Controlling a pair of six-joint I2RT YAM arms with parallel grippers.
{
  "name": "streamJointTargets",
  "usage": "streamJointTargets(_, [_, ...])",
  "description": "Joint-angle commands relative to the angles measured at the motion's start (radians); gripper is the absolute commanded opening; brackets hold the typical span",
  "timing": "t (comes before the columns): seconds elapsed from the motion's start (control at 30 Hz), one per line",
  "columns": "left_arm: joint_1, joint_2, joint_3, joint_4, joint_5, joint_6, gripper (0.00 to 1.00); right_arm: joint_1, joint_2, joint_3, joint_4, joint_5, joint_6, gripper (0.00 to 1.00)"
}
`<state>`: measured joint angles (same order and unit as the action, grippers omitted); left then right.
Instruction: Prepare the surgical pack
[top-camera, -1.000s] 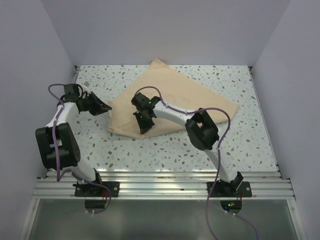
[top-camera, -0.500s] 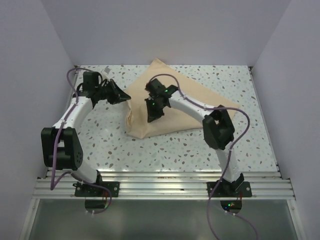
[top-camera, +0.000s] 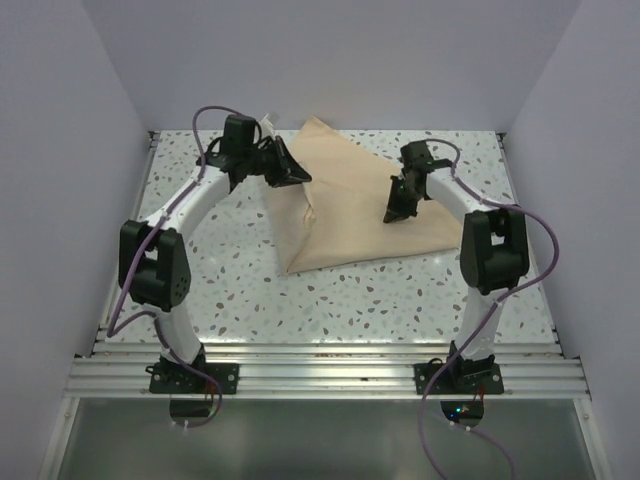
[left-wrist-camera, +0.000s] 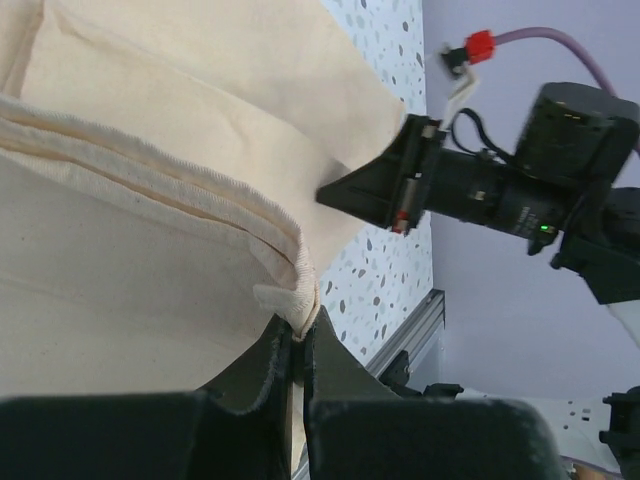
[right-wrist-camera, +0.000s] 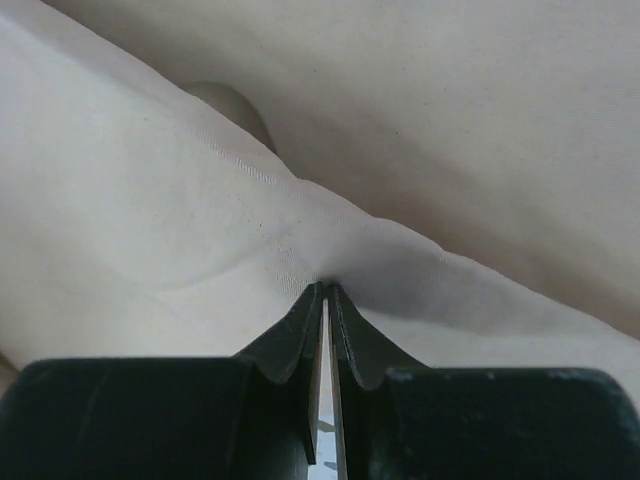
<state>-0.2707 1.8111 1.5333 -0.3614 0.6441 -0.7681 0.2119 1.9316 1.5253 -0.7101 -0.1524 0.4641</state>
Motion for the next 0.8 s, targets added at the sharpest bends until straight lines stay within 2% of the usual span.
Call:
streamJointTargets(0.0, [-0.05, 0.059, 0.109, -0.005, -0.003, -0.034, 0.0, 0.026, 0.07, -0.008, 0.021, -0.032, -0.036, 0.1])
streamJointTargets(0.17, [-0.139, 0.155, 0.203, -0.017, 0.005, -0.046, 0.0, 0.015, 0.18, 0.019, 0.009, -0.045, -0.042, 0.1])
streamJointTargets(0.33, [-0.191, 0.243, 0.293, -0.03, 0.015, -0.053, 0.0, 0.017, 0.211, 0.035, 0.023, -0.082, -0.041, 0.1])
streamJointTargets(0.77, [-0.252, 0.445, 0.409, -0.014, 0.048, -0.073, 0.0, 0.023, 0.244, 0.041, 0.018, -0.121, -0.021, 0.11])
